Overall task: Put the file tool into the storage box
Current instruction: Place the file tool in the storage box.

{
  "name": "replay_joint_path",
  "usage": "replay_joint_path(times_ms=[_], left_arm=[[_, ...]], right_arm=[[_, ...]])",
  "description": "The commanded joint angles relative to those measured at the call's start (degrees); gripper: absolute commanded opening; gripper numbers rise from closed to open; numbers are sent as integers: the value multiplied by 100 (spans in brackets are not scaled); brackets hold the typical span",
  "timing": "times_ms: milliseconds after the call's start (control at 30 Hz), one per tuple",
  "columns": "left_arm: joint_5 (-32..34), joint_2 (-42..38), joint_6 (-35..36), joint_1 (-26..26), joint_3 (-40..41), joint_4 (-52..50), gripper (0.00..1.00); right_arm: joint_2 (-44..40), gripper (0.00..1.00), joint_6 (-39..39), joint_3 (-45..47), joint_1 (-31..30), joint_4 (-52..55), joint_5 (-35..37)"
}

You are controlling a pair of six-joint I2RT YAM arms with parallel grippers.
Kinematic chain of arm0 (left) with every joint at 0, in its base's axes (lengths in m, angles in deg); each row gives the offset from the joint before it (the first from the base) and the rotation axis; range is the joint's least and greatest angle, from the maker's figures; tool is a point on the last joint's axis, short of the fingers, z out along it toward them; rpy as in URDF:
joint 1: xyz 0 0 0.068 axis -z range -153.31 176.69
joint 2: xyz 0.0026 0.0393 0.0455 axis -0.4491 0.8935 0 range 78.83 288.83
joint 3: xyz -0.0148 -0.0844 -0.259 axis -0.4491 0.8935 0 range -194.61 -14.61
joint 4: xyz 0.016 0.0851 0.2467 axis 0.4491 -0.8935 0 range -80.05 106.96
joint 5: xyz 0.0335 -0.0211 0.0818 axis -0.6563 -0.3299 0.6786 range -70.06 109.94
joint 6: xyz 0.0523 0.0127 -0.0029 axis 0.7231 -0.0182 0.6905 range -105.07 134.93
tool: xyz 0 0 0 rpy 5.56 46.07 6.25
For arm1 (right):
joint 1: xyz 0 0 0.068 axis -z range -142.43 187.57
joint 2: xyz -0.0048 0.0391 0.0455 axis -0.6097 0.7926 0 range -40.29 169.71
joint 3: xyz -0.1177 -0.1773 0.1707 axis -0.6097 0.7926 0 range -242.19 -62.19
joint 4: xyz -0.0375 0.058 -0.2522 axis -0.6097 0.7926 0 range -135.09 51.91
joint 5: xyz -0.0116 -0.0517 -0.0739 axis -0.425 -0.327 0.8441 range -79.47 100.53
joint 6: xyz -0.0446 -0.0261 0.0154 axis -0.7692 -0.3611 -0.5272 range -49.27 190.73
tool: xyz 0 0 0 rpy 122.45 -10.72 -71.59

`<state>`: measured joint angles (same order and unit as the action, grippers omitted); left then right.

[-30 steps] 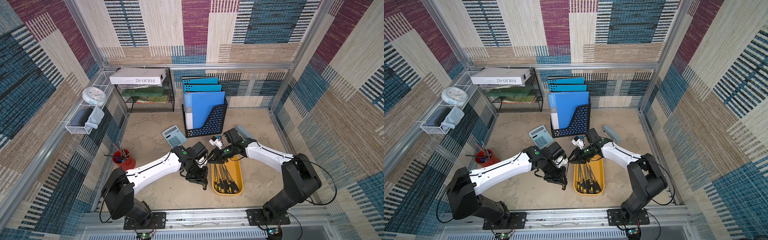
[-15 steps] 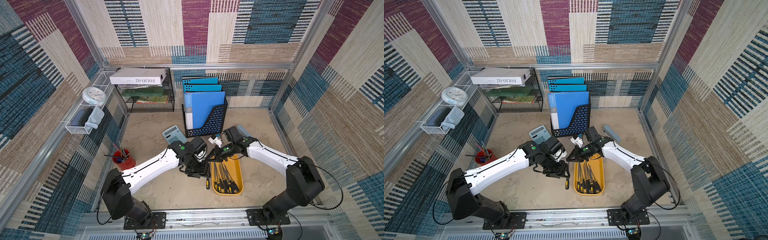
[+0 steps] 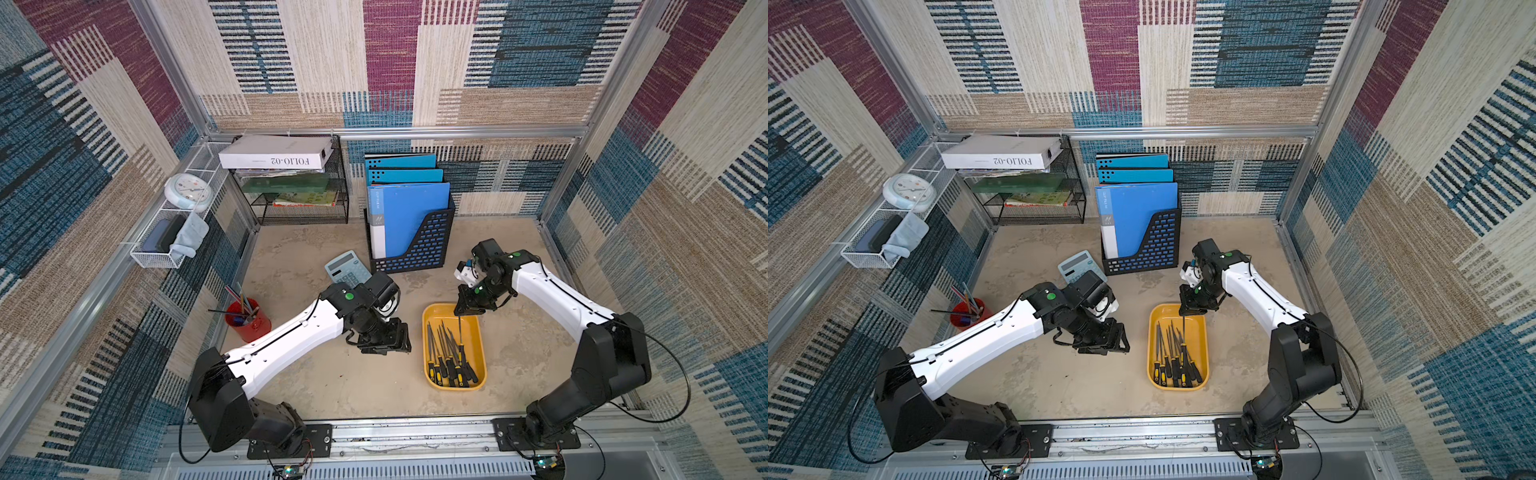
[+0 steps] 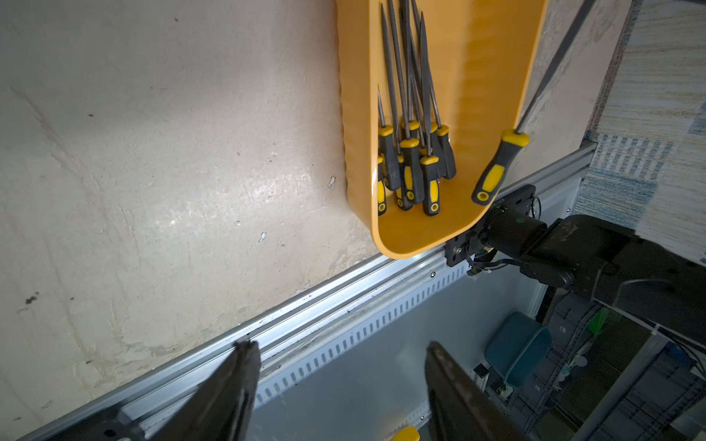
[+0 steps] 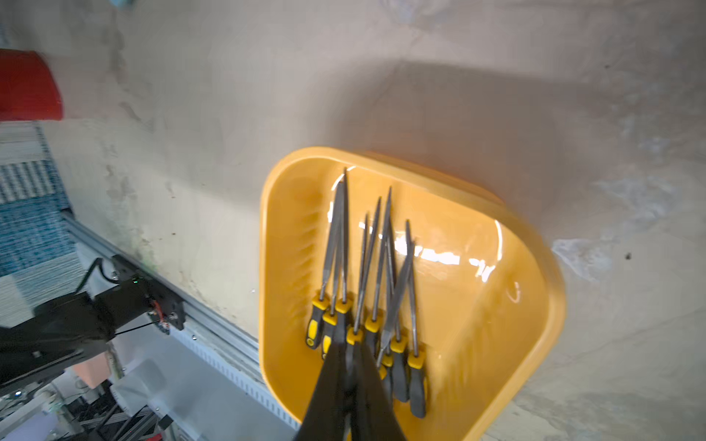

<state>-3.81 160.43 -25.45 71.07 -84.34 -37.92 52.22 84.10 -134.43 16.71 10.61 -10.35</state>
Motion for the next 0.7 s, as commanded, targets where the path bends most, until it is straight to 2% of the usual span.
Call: replay_joint_path(times_ms=[0,600,667], left_arm=[[191,-99,-53,-56,44,-71,71],[292,-252,-93,-274,346,-100,70],[292,-233,-85,-290,346,-103,70]], right_arm=[[172,0,-194,4,-5,149,552],[606,0,-177,647,-154,-511,219],[630,4,-175,669,-155,-531,243]])
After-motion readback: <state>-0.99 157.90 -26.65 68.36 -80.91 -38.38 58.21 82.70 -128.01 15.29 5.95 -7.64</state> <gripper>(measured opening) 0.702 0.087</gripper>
